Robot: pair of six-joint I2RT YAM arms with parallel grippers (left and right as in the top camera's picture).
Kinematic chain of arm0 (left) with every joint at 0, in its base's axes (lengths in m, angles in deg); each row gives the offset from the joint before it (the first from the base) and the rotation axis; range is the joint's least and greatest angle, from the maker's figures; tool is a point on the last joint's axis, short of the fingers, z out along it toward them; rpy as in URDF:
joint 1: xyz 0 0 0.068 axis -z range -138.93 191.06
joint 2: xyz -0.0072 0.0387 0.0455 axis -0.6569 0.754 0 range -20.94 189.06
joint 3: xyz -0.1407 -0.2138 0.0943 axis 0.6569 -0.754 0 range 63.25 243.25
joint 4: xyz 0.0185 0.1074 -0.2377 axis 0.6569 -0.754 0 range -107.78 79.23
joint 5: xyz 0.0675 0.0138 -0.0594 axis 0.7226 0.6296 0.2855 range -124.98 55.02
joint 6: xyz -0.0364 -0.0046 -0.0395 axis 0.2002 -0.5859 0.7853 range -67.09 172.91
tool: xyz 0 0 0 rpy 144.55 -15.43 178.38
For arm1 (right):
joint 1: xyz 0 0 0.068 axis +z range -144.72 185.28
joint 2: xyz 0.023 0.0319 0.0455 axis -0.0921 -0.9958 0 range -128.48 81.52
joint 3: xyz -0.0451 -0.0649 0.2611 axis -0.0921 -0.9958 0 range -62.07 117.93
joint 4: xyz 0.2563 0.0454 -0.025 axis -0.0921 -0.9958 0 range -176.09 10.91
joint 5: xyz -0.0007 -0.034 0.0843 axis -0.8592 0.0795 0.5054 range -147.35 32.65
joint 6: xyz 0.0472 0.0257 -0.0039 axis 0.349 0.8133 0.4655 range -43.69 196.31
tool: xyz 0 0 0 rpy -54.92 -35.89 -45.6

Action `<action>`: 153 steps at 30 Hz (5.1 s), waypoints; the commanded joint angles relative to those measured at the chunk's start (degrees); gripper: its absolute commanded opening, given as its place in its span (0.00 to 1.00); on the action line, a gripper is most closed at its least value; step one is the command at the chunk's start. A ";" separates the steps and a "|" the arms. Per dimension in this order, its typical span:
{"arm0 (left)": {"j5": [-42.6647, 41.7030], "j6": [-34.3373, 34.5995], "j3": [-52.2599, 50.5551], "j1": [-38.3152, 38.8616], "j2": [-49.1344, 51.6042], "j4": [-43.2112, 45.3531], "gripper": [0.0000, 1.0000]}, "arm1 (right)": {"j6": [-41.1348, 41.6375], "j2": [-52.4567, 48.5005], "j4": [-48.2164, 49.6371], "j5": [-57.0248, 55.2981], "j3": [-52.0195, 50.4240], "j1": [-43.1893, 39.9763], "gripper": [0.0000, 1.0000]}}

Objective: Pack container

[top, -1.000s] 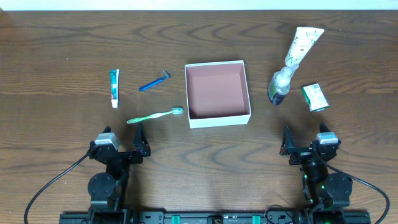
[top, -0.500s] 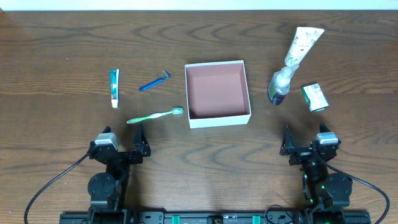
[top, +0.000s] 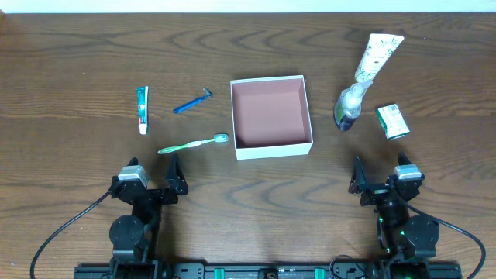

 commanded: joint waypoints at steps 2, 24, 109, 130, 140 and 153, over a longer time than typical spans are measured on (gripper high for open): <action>-0.48 -0.09 -0.59 -0.33 -0.35 -2.54 0.98 | -0.66 0.46 -0.13 0.22 -0.22 0.44 0.99; -0.48 -0.09 -0.59 -0.33 -0.35 -2.54 0.98 | -0.92 -5.95 -2.73 8.79 10.27 0.44 0.99; -0.48 -0.11 -0.59 -0.33 -0.35 -2.54 0.98 | 2.14 -109.00 -46.60 10.32 111.89 -10.25 0.99; -0.48 -0.09 -0.59 -0.33 -0.35 -2.54 0.98 | -23.17 -116.65 -47.89 20.37 111.86 -12.33 0.99; -0.48 -0.11 -0.59 -0.33 -0.35 -2.54 0.98 | -26.16 -116.83 -45.18 24.70 111.86 -13.62 0.98; -0.48 -0.11 -0.59 -0.33 -0.35 -2.54 0.98 | -27.74 -118.25 -44.78 28.41 111.86 -13.46 0.82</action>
